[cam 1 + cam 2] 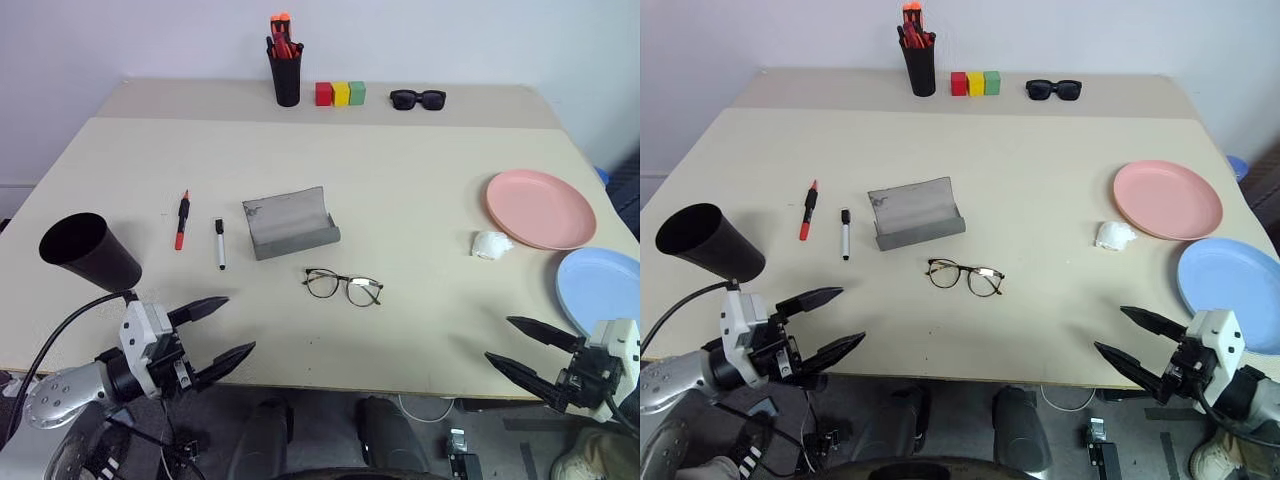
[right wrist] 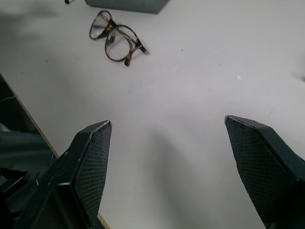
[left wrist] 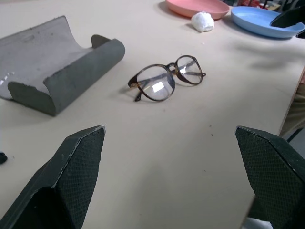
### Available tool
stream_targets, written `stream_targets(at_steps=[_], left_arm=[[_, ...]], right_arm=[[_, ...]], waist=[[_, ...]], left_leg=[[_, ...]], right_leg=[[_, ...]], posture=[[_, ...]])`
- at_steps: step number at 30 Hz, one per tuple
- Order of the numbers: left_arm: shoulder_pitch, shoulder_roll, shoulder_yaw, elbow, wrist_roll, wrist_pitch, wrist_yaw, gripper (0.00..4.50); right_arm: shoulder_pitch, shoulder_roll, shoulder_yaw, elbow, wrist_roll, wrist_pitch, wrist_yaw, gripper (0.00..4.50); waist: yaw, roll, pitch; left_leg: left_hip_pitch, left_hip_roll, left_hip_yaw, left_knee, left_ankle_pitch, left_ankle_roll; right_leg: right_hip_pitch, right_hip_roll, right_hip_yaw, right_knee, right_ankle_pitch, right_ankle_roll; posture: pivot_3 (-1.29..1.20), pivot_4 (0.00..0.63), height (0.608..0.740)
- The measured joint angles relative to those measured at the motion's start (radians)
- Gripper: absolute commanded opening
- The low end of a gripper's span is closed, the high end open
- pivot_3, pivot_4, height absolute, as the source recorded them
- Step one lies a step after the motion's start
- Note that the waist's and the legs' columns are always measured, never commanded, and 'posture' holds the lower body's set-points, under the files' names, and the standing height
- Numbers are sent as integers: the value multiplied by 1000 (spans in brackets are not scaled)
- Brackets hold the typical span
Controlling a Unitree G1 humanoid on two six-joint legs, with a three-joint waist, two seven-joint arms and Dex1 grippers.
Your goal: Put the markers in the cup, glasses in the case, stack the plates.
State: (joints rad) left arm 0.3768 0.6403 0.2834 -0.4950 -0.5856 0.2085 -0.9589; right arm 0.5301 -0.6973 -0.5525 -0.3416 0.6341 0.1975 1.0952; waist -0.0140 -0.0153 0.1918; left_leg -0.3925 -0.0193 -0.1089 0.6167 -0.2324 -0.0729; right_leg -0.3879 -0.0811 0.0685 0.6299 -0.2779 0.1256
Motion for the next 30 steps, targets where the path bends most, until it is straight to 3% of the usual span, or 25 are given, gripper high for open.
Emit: stream_targets(at_steps=[7,22,30], left_arm=[[60,7,49,8,3,-23,-14,4500],[62,-36,13,2,41,-43,46,4500],[24,-99,22,-20,5,0,158,4500]], right_arm=[[-68,-1,34,-2,0,16,-11,3857],[-118,3,69,-11,9,45,-27,3857],[-345,1,177,67,7,51,-8,3857]], waist=[[1,0,0],[1,0,0],[-1,-1,0]], left_leg=[[0,0,0,-1,0,0],[0,0,0,0,0,0],[0,0,0,0,0,0]], right_leg=[[-1,0,0,0,0,0],[0,0,0,0,0,0],[0,0,0,1,1,0]], posture=[[0,150,740],[0,150,740],[0,150,740]])
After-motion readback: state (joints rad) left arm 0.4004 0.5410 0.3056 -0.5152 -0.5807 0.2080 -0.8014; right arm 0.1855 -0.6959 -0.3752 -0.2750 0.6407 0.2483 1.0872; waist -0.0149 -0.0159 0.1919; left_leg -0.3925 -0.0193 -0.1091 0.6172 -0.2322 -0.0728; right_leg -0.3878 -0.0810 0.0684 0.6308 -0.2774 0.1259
